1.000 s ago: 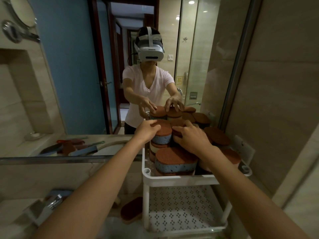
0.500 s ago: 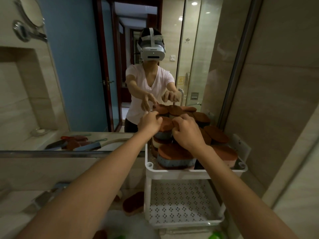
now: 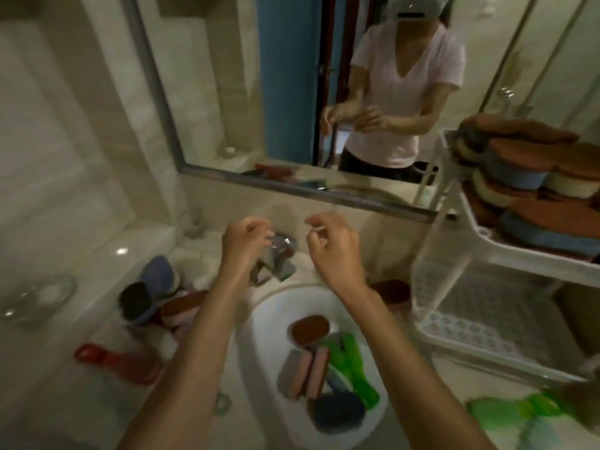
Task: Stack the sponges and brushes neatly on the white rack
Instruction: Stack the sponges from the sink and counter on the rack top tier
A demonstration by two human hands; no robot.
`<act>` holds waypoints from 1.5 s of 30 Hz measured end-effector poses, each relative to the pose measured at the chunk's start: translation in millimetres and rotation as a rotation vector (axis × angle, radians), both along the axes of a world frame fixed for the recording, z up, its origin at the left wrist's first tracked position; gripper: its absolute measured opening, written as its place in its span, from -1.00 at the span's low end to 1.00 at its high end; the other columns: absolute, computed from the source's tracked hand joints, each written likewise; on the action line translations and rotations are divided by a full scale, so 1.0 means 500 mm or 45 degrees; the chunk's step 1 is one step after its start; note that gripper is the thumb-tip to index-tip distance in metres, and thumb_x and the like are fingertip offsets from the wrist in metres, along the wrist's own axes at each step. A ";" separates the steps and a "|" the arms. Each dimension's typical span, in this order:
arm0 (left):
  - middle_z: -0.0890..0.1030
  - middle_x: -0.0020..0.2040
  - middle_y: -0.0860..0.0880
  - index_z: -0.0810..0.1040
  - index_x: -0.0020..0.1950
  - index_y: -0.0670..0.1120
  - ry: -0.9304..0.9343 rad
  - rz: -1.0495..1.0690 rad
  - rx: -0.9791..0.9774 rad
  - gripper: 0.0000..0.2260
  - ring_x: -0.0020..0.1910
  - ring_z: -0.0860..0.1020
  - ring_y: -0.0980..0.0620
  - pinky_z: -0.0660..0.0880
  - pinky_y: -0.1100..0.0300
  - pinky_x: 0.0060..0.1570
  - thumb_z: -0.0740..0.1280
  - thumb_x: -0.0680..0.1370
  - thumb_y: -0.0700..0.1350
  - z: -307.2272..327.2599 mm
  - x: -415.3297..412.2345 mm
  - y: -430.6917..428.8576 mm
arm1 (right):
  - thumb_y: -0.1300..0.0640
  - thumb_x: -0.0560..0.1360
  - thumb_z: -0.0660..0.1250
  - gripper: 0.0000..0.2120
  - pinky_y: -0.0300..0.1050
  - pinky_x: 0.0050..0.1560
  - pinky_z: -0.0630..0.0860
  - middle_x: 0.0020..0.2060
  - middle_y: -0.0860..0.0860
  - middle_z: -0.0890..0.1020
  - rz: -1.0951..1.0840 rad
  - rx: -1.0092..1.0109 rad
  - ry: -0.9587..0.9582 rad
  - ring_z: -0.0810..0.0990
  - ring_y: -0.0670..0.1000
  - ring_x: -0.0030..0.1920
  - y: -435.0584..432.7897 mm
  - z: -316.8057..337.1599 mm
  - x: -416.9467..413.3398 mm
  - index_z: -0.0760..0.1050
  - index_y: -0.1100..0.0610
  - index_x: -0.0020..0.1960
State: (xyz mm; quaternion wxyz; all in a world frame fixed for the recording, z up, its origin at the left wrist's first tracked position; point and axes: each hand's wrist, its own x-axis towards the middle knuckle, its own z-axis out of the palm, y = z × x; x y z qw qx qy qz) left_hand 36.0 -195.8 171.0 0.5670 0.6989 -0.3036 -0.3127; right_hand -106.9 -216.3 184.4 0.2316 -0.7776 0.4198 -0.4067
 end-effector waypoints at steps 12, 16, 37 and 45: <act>0.57 0.05 -0.34 0.58 -0.05 -0.31 -0.283 0.174 0.742 -0.82 0.09 0.53 -0.25 0.40 0.06 -0.03 0.20 0.54 -0.26 -0.270 0.447 0.218 | 0.02 0.45 0.13 -0.61 -0.08 0.25 0.44 0.17 0.08 0.58 0.718 0.440 0.680 0.49 0.15 0.22 0.138 -0.295 0.428 0.59 0.08 0.15; 0.41 0.36 -0.30 0.26 0.42 -0.31 -0.214 0.247 0.784 -0.52 0.32 0.41 -0.24 0.38 -0.02 0.27 0.27 0.55 -0.16 -0.307 0.517 0.200 | -0.04 0.44 0.36 -0.39 0.02 0.29 0.39 0.30 0.10 0.39 0.514 0.587 0.902 0.37 0.12 0.31 0.098 -0.333 0.494 0.23 0.10 0.40; 0.53 -0.11 -0.17 0.48 0.01 -0.17 0.854 0.379 0.076 -0.83 -0.21 0.51 -0.08 0.53 0.17 -0.33 0.17 0.47 -0.26 -0.260 0.532 0.180 | -0.20 0.31 0.44 -0.43 -0.16 -0.07 0.36 0.03 0.03 0.36 0.198 0.309 0.749 0.38 0.01 0.01 0.036 -0.273 0.443 0.27 0.10 0.09; 0.63 -0.13 -0.11 0.58 -0.10 -0.06 1.139 -0.126 -0.003 -0.80 -0.08 0.55 -0.11 0.40 -0.08 0.20 0.19 0.55 -0.04 -0.117 0.350 0.112 | -0.08 0.31 0.43 -0.53 -0.03 -0.02 0.38 -0.02 0.10 0.44 -0.045 -0.045 0.682 0.42 0.11 0.00 0.040 -0.137 0.343 0.36 0.18 0.05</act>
